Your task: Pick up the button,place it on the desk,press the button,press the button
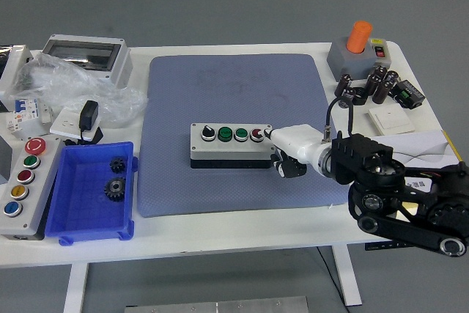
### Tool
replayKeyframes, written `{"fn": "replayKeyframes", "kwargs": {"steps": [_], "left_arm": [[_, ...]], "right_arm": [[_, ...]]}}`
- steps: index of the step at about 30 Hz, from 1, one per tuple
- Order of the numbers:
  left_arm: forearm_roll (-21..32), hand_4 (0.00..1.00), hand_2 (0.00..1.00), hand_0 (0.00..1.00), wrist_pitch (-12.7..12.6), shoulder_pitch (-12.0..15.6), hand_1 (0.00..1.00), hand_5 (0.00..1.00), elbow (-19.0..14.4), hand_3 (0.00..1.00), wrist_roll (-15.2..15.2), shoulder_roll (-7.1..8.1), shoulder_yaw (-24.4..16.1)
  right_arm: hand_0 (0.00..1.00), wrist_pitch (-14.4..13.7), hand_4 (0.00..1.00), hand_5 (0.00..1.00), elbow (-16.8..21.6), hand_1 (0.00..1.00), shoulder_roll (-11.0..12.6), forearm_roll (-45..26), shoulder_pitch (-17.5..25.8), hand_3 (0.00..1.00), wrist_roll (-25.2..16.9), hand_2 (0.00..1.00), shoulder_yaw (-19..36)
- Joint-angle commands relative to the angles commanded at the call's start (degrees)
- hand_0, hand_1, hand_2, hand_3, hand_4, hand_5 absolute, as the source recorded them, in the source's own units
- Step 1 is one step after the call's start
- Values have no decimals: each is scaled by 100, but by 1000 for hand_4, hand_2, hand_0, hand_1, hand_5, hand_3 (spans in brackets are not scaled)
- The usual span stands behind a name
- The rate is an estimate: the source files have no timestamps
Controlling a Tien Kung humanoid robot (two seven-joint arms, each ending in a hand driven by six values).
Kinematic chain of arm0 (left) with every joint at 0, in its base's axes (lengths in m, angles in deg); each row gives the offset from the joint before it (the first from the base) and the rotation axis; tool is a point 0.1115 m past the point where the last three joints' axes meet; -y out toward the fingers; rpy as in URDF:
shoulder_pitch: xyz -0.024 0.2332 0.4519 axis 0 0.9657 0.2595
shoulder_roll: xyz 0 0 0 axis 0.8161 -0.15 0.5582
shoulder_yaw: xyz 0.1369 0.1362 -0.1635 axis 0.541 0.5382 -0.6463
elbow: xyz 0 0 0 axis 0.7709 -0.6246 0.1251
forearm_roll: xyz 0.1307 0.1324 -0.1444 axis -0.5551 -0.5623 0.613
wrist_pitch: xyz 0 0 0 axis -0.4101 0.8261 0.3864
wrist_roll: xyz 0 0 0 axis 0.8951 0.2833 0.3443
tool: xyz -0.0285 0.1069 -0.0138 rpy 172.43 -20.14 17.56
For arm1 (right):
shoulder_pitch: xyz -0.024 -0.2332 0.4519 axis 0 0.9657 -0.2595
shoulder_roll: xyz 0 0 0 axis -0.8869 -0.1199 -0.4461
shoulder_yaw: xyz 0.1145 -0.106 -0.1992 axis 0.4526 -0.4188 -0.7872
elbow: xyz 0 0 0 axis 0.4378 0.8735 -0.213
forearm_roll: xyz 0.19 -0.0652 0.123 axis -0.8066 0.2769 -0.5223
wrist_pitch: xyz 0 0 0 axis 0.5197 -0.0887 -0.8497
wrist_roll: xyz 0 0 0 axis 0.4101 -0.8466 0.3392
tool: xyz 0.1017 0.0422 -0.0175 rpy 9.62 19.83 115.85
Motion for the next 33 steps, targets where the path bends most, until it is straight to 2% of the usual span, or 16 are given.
{"fn": "replayKeyframes", "kwargs": {"steps": [4,9,11,13,15,17,21,22,27,28,33], "left_arm": [[-26,752,634,653,-2,-2,689,401,-5,641,-3,-11,-24],[3,752,634,653,0,-2,689,401,-6,641,4,-27,17],[21,750,634,653,5,-3,689,397,-5,641,10,-23,53],[21,750,634,653,10,-3,689,397,-5,641,12,-9,69],[21,750,634,653,15,-3,689,397,-5,641,14,-2,90],[28,749,634,653,21,-12,688,398,-4,640,15,11,122],[60,749,634,653,23,-53,688,398,-1,640,10,60,184],[65,751,633,654,22,-68,690,396,0,640,9,72,196],[28,751,633,654,-7,-177,690,396,-4,640,9,147,180],[24,750,633,654,-15,-190,690,391,-4,640,13,156,177],[-43,750,633,654,-68,-231,690,391,-12,640,37,181,102]], "right_arm": [[242,-12,264,5,24,338,23,2,11,913,-7,223,35],[242,-145,264,5,414,338,256,19,157,913,-87,223,497],[238,-124,269,5,623,334,378,-44,311,909,-165,223,770],[238,30,269,5,853,334,470,-211,565,909,-267,223,1129],[238,130,269,5,853,334,485,-301,812,909,-373,223,1506],[223,29,279,37,853,334,440,-370,1090,883,-602,231,1918],[223,-536,279,37,853,334,412,-659,1648,883,-1213,231,2780],[205,-693,625,290,853,398,424,-760,1776,845,-1378,443,2983],[205,-1611,625,290,677,398,457,-1436,2544,845,-2369,443,4066],[504,-1773,705,371,588,518,441,-1587,2692,756,-2569,588,4272],[504,-2527,705,371,-17,518,240,-2583,3475,756,-3728,588,5459]]}}
